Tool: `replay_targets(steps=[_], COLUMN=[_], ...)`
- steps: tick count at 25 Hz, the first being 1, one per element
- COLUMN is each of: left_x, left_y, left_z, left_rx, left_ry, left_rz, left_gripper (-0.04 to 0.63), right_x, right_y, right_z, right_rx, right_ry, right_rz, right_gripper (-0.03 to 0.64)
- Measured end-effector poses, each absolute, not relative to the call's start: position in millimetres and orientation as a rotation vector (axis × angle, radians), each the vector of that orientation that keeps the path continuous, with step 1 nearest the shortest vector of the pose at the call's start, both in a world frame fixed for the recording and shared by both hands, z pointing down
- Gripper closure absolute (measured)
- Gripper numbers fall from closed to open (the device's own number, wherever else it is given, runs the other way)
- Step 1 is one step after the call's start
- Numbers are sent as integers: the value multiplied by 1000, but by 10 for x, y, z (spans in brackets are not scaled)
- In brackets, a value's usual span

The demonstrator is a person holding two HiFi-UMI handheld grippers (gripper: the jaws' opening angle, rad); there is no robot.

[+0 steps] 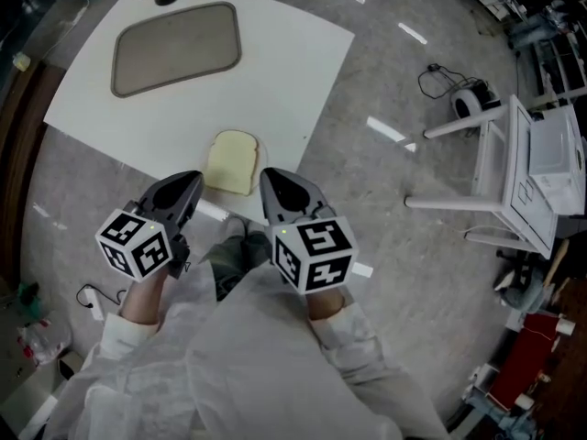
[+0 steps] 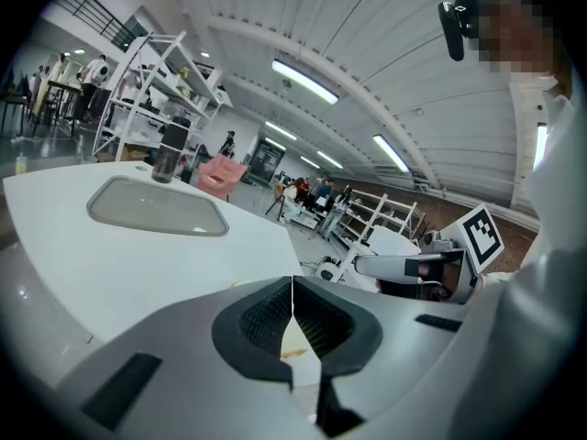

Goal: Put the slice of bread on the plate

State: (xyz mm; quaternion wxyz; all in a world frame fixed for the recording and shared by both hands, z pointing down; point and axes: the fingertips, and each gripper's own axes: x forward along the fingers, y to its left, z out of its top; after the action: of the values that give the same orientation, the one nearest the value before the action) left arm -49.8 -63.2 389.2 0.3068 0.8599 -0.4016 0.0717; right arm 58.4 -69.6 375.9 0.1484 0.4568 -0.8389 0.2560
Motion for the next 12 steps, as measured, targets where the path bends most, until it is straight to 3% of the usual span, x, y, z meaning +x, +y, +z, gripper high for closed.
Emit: replay_targets(steps=[12], left_x=[-548], left_y=[-874], left_z=[4225], left_rx=[2218], left_ry=[-1039], left_rz=[311], left_gripper=[584], right_x=[605], right_y=[-872], right_z=[4137], right_rx=[1296], right_ry=[-2322], right_rz=[826], right_gripper=[600])
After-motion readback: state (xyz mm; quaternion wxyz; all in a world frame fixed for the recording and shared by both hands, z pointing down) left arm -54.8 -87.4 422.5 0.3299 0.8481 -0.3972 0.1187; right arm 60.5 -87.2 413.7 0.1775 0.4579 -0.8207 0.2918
